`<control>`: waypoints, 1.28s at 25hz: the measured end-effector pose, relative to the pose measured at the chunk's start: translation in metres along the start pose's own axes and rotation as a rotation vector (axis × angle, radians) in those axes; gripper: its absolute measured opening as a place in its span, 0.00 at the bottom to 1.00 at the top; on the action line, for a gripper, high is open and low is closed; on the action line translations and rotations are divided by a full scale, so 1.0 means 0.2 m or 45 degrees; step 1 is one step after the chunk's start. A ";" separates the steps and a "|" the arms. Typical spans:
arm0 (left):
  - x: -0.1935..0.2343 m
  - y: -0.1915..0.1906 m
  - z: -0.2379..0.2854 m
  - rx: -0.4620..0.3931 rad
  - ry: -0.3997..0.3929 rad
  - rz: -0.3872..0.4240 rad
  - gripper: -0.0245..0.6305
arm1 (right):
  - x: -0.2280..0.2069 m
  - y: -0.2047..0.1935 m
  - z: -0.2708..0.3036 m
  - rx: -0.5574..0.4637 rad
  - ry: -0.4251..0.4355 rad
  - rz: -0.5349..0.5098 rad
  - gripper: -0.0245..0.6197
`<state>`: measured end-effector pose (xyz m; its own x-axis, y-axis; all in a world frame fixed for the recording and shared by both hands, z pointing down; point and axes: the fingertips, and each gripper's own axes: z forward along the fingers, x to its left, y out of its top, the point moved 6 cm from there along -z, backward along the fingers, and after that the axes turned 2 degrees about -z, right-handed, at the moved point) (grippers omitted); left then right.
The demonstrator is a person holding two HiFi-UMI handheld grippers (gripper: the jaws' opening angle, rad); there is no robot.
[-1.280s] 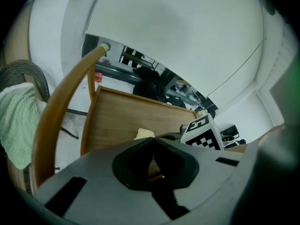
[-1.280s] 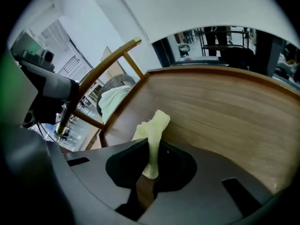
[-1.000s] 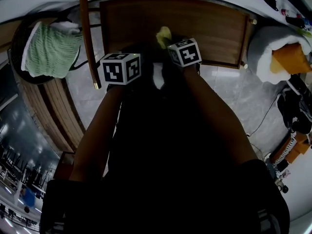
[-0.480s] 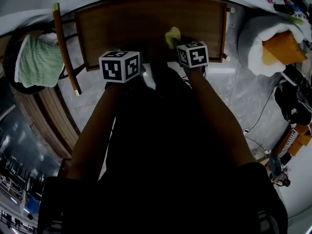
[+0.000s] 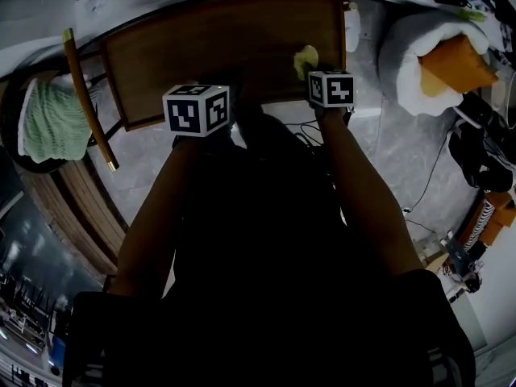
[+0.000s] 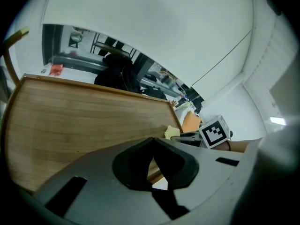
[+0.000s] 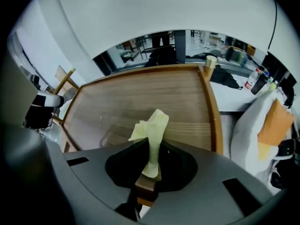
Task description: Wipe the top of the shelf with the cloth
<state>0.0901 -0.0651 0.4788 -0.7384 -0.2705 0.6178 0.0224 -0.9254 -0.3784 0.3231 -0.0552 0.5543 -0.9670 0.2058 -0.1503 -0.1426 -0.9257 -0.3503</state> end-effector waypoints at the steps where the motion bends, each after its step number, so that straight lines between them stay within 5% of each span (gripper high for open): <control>1: -0.01 0.00 0.00 -0.002 -0.001 0.000 0.05 | -0.03 0.00 -0.02 0.010 -0.032 0.010 0.11; 9: 0.02 -0.01 -0.07 -0.042 0.017 -0.018 0.05 | -0.20 -0.04 -0.11 0.106 -0.277 0.062 0.11; 17: 0.14 -0.03 -0.23 -0.086 0.041 -0.062 0.05 | -0.21 -0.02 -0.13 0.121 -0.364 0.190 0.11; 20: 0.21 -0.02 -0.34 -0.109 0.054 -0.068 0.06 | -0.04 0.08 -0.15 -0.026 -0.258 0.157 0.11; 24: 0.35 -0.02 -0.58 -0.152 0.082 -0.090 0.05 | 0.46 0.24 -0.07 -0.180 0.024 0.020 0.11; 32: 0.69 -0.06 -1.11 -0.207 0.186 -0.042 0.05 | 1.62 0.31 0.22 -0.193 0.520 -0.135 0.11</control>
<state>-0.1612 -0.0327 0.4153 -0.8268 -0.1885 0.5300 -0.1036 -0.8750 -0.4729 -0.0083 -0.0595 0.5239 -0.7817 0.4338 -0.4481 -0.1746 -0.8420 -0.5105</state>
